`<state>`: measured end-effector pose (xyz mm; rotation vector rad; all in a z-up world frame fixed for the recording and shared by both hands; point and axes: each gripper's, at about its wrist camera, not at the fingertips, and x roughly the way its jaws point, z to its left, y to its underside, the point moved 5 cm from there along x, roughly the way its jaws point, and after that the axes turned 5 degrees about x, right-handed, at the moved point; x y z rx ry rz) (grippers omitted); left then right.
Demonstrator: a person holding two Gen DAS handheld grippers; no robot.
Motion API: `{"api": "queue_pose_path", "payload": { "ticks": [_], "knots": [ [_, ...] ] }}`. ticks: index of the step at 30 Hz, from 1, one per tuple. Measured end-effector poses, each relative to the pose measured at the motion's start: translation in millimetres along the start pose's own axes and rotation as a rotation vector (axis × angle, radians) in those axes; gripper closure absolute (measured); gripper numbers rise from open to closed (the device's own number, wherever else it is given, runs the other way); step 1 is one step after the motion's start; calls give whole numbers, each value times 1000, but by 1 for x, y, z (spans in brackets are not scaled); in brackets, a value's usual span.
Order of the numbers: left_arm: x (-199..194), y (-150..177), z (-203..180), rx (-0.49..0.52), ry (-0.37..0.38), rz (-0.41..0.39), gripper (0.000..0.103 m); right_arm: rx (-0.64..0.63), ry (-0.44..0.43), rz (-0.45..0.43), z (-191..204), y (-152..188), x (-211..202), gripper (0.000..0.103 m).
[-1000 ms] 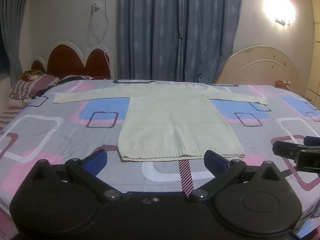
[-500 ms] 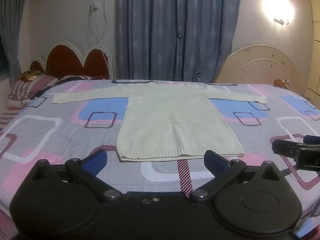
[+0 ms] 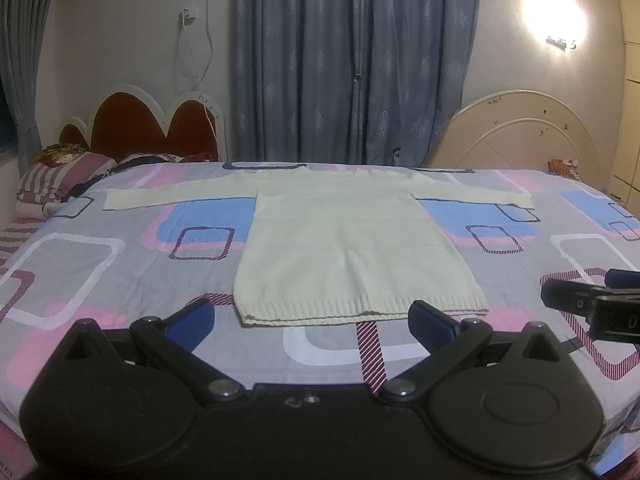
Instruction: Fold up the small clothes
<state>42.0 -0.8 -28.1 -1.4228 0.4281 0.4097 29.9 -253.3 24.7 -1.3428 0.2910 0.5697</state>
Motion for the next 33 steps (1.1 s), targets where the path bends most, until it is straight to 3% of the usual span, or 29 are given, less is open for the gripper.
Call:
{"api": "queue_pose_path", "payload": {
  "ticks": [33],
  "knots": [
    [-3, 0, 2, 4, -10, 6, 0, 3, -6, 3, 4, -1, 1, 0]
  ]
}}
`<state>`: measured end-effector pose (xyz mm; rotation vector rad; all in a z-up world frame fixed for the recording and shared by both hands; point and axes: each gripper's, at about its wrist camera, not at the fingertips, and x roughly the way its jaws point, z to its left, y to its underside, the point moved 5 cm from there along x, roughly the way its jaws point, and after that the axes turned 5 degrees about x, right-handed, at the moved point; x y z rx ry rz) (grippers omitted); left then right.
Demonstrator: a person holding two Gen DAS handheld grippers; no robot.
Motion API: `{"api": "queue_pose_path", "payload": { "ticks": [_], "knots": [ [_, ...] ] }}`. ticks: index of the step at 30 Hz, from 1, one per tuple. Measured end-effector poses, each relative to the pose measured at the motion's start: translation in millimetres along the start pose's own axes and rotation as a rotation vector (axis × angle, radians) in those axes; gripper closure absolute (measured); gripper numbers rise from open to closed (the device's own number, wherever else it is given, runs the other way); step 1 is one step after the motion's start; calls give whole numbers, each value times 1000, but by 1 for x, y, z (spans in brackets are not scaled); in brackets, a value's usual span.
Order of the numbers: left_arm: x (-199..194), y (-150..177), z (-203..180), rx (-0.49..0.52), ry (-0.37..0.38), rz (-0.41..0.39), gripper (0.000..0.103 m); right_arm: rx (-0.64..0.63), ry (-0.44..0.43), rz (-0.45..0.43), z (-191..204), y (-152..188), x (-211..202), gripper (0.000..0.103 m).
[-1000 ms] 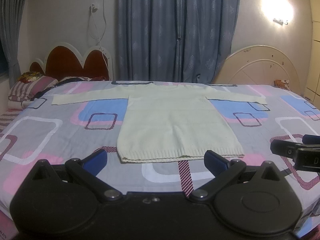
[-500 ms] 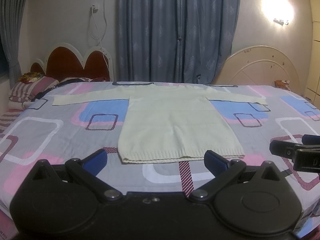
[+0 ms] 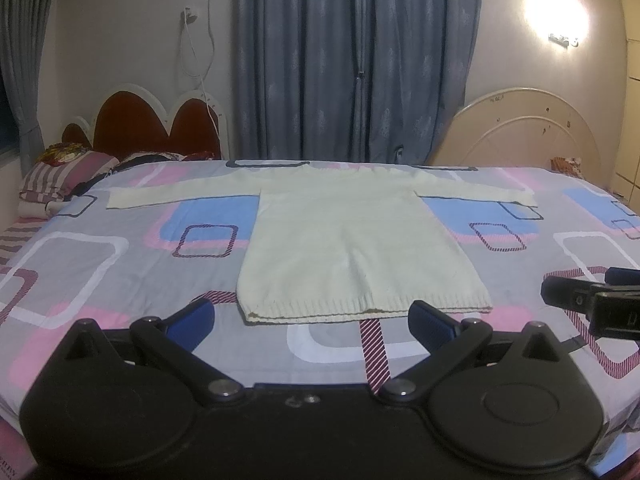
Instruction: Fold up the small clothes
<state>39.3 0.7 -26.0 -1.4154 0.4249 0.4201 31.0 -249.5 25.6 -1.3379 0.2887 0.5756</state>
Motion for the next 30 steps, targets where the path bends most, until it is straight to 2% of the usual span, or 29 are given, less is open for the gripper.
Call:
{"api": "queue_pose_path", "payload": {
  "ticks": [7, 16, 19, 21, 25, 30],
  "knots": [
    [0, 0, 0, -11, 1, -2, 0, 4, 3, 2, -3, 1, 0, 0],
    [7, -7, 13, -189, 77, -28, 0, 2, 24, 7, -12, 1, 1, 0],
    [20, -14, 8, -170, 108, -15, 0, 5, 42, 4, -21, -4, 5, 0],
    [26, -19, 5, -160, 101, -27, 0, 14, 59, -2, -30, -9, 9, 0],
    [44, -34, -3, -161, 136, -43, 0, 40, 76, -15, -51, -25, 22, 0],
    [80, -58, -11, -119, 120, -64, 2, 105, 80, -40, -82, -54, 49, 0]
  ]
}}
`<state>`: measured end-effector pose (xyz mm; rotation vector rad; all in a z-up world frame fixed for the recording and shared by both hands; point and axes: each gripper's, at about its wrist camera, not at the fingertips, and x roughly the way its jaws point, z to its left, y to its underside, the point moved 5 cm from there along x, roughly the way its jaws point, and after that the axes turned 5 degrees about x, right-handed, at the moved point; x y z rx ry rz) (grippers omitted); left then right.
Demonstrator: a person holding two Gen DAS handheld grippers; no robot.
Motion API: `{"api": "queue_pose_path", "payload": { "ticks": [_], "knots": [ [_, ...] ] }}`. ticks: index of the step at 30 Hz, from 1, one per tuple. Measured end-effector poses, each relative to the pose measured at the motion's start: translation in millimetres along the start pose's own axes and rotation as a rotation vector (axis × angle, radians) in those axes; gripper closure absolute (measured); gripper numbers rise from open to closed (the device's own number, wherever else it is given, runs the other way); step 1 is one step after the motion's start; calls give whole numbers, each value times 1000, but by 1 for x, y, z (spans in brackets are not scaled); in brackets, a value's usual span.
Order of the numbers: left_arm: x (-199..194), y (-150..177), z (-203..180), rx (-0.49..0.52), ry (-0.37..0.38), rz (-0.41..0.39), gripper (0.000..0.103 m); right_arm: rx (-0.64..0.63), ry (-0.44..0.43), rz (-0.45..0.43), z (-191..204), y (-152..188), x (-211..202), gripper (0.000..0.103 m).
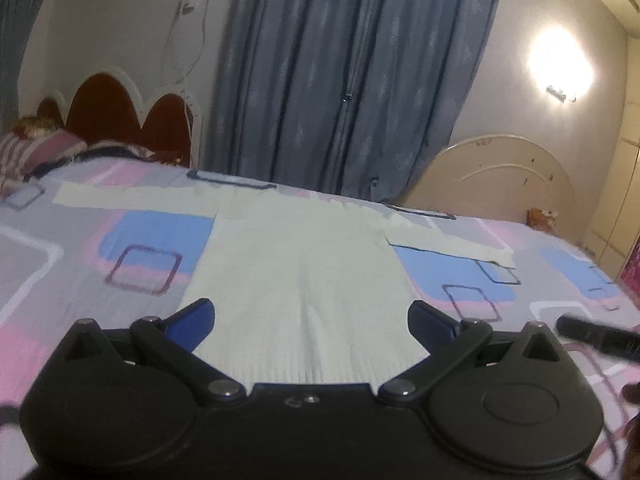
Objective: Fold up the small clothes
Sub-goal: 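Grasp the cuff of the sleeve nearest the right tool and lift it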
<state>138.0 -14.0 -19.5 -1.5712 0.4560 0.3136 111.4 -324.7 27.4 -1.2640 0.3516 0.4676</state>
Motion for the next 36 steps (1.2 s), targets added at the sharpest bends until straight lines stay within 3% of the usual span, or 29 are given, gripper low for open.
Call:
{"api": "queue_pose_path", "payload": {
  "ticks": [4, 9, 13, 18, 20, 22, 23, 24, 27, 29, 32, 36],
  "knots": [
    [42, -14, -7, 76, -61, -21, 5, 36, 22, -11, -21, -28, 35, 0],
    [98, -33, 0, -3, -101, -76, 0, 43, 62, 21, -49, -58, 102, 0],
    [164, -43, 0, 8, -66, 24, 9, 96, 67, 12, -80, -77, 153, 0],
    [239, -53, -2, 36, -96, 42, 9, 153, 115, -4, -133, -107, 225, 1],
    [267, -54, -4, 53, -95, 76, 20, 172, 130, -18, -155, -118, 253, 1],
    [288, -54, -5, 89, -128, 92, 35, 192, 141, -20, -175, -125, 280, 11],
    [296, -55, -5, 92, -134, 92, 35, 212, 147, -12, -187, -129, 297, 26],
    [304, -56, -4, 91, -139, 96, 33, 230, 156, -6, -196, -131, 309, 32],
    [321, -59, -3, 95, -159, 101, 20, 300, 163, -9, -227, -135, 340, 32],
    [329, -59, -1, 102, -165, 111, 20, 344, 180, -8, -247, -133, 355, 33],
    [338, -55, 0, 120, -181, 130, 20, 475, 205, 4, -288, -129, 377, 53],
    [350, -51, 1, 114, -191, 161, 20, 648, 180, -5, -327, -123, 388, 54]
  ]
}}
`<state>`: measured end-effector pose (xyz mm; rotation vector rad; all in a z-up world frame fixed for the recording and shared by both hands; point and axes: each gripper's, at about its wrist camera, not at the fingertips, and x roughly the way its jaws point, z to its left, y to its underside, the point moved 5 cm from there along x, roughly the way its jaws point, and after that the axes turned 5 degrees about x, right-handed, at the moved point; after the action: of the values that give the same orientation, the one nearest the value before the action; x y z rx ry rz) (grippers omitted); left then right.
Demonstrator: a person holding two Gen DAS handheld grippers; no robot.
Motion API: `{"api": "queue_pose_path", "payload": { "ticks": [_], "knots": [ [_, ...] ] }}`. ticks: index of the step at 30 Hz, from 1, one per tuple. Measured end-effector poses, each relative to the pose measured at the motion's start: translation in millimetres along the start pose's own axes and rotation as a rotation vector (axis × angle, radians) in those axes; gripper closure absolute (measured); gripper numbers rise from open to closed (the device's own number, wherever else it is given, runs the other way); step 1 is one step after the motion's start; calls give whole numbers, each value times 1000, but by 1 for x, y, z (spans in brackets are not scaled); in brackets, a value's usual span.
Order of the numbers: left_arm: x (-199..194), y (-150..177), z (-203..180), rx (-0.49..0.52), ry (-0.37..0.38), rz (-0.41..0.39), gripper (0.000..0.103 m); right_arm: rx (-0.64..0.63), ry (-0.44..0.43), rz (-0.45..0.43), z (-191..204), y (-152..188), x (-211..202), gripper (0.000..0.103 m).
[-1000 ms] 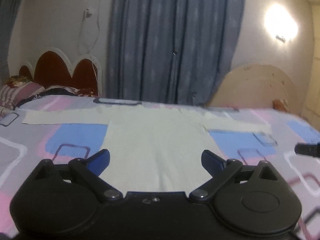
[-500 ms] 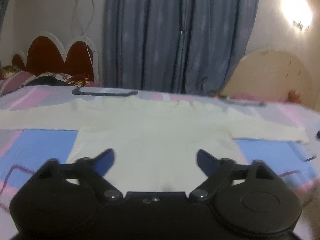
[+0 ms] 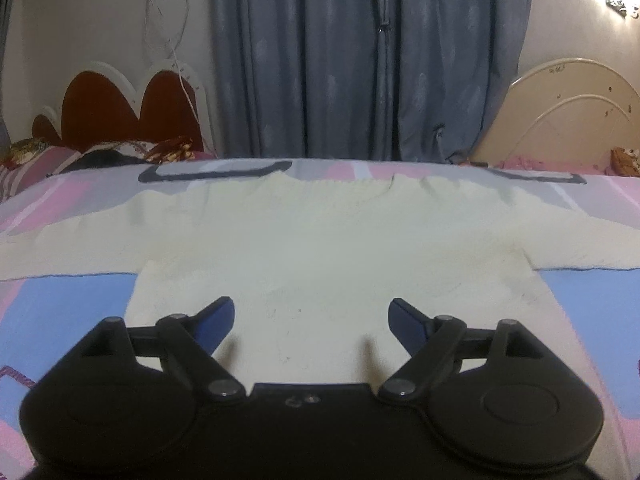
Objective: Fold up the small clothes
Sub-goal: 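Grasp the cuff of the sleeve nearest the right tool and lift it, then fold the held sleeve across the sweater body and open the right tool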
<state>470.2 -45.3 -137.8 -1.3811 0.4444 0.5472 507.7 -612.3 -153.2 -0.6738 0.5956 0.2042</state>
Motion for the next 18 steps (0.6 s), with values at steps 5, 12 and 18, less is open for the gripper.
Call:
{"api": "queue_pose_path", "payload": {
  "ticks": [5, 12, 18],
  "knots": [
    [9, -1, -6, 14, 4, 13, 20, 29, -32, -18, -5, -6, 2, 54],
    [21, -8, 1, 25, -20, 29, 19, 6, -5, 5, -14, -15, 6, 102],
    [25, -10, 18, 41, -19, 43, 17, -125, 81, 0, -12, -14, -4, 102]
  ]
}}
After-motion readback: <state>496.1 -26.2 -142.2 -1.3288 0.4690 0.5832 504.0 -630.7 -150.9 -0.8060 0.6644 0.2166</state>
